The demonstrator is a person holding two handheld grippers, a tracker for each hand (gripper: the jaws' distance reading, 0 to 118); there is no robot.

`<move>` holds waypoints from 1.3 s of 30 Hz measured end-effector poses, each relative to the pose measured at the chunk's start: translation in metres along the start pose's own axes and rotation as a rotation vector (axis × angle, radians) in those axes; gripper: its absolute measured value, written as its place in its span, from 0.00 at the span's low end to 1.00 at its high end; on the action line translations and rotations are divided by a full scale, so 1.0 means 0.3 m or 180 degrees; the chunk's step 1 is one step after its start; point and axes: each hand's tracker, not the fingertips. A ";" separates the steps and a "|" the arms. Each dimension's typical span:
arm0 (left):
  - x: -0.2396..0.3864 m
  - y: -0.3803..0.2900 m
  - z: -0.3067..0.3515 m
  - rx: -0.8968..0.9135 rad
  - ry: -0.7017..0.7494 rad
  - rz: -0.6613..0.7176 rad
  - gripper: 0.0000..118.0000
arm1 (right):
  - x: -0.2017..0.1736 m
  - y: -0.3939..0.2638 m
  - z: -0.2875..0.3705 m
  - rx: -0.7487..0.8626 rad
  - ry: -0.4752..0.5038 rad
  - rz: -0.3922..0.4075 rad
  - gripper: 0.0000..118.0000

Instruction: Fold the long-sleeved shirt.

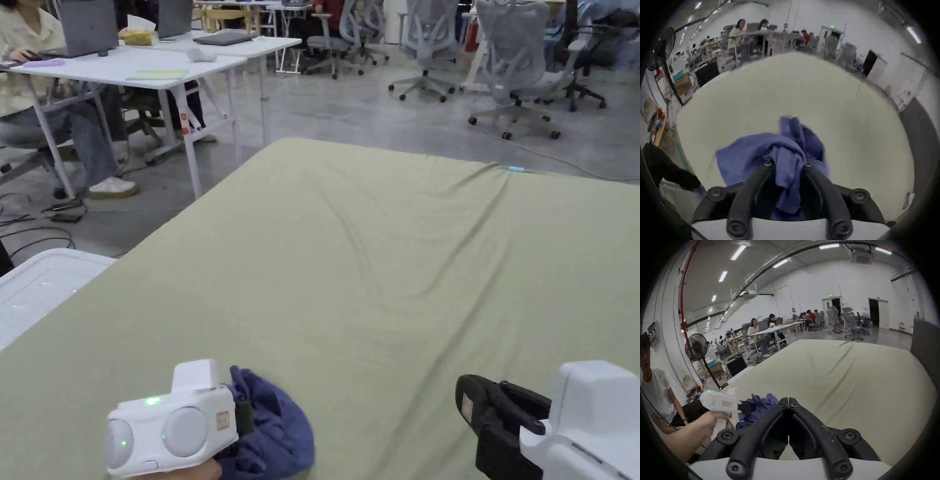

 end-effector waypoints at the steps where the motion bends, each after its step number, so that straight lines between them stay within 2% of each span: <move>1: 0.064 0.036 0.098 0.0157 -0.0097 -0.0070 0.17 | 0.012 0.001 0.044 0.0089 -0.0033 -0.0063 0.02; 2: 0.145 0.075 0.213 0.0320 -0.0214 -0.0166 0.17 | 0.038 0.027 0.066 0.0169 -0.0067 -0.0133 0.02; 3: 0.140 0.164 0.160 0.0226 -0.0419 -0.0132 0.17 | 0.055 0.035 0.119 0.0259 -0.0088 -0.0194 0.02; 7: 0.429 0.346 0.406 0.0811 -0.0820 -0.0463 0.16 | 0.136 0.095 0.327 0.0694 -0.0301 -0.0287 0.02; 10: 0.619 0.391 0.434 0.0942 -0.1421 -0.0436 0.16 | 0.213 0.130 0.500 0.0970 -0.0516 -0.0366 0.02; 14: 0.969 0.328 0.381 0.0968 -0.1518 -0.0913 0.16 | 0.281 0.117 0.724 0.1150 -0.0842 -0.0374 0.02; 17: 1.221 0.168 0.198 0.0434 -0.1643 -0.1145 0.16 | 0.316 0.048 0.848 0.1152 -0.1189 -0.0316 0.02; 20: 1.439 -0.106 -0.038 -0.0261 -0.1515 -0.1506 0.16 | 0.347 -0.051 0.920 0.0998 -0.1326 -0.0448 0.02; 22: 1.522 -0.320 -0.203 -0.0822 -0.1360 -0.1724 0.16 | 0.356 -0.127 0.946 0.0834 -0.1427 -0.0544 0.02; 25: 1.569 -0.640 -0.370 -0.1665 -0.1247 -0.1790 0.16 | 0.342 -0.235 0.974 0.0634 -0.1483 -0.0608 0.02; 26: 1.568 -0.705 -0.401 -0.1880 -0.1201 -0.1777 0.16 | 0.520 -0.196 0.836 0.0563 -0.1535 -0.0672 0.02; 28: 1.568 -0.730 -0.346 -0.1196 -0.1127 -0.2025 0.16 | 0.514 -0.237 0.823 0.0463 -0.1503 -0.0694 0.02; 29: 1.582 -0.707 -0.333 -0.1282 -0.1161 -0.2110 0.16 | 0.506 -0.253 0.816 0.0433 -0.1472 -0.0713 0.02; 30: 1.581 -0.670 -0.330 -0.1352 -0.1196 -0.2022 0.19 | 0.515 -0.233 0.780 0.0411 -0.1493 -0.0768 0.02; 31: 1.560 -0.606 -0.279 -0.1318 -0.1429 -0.1820 0.28 | 0.511 -0.225 0.760 0.0401 -0.1454 -0.0802 0.02; 32: 1.528 -0.542 -0.234 -0.1093 -0.1644 -0.1603 0.48 | 0.498 -0.229 0.755 0.0413 -0.1413 -0.0836 0.02; 33: 1.492 -0.485 -0.174 -0.0705 -0.1821 -0.1479 0.83 | 0.483 -0.233 0.754 0.0445 -0.1374 -0.0855 0.02; 34: 1.445 -0.437 -0.108 -0.0254 -0.1988 -0.1392 1.00 | 0.515 -0.205 0.737 0.0484 -0.1391 -0.0889 0.02; 36: 1.327 -0.340 0.037 0.0645 -0.2181 -0.1204 0.99 | 0.494 -0.211 0.727 0.0539 -0.1370 -0.0919 0.02; 39: 1.146 -0.317 0.136 0.0652 -0.1875 -0.1143 1.00 | 0.518 -0.231 0.681 0.0493 -0.1349 -0.1062 0.02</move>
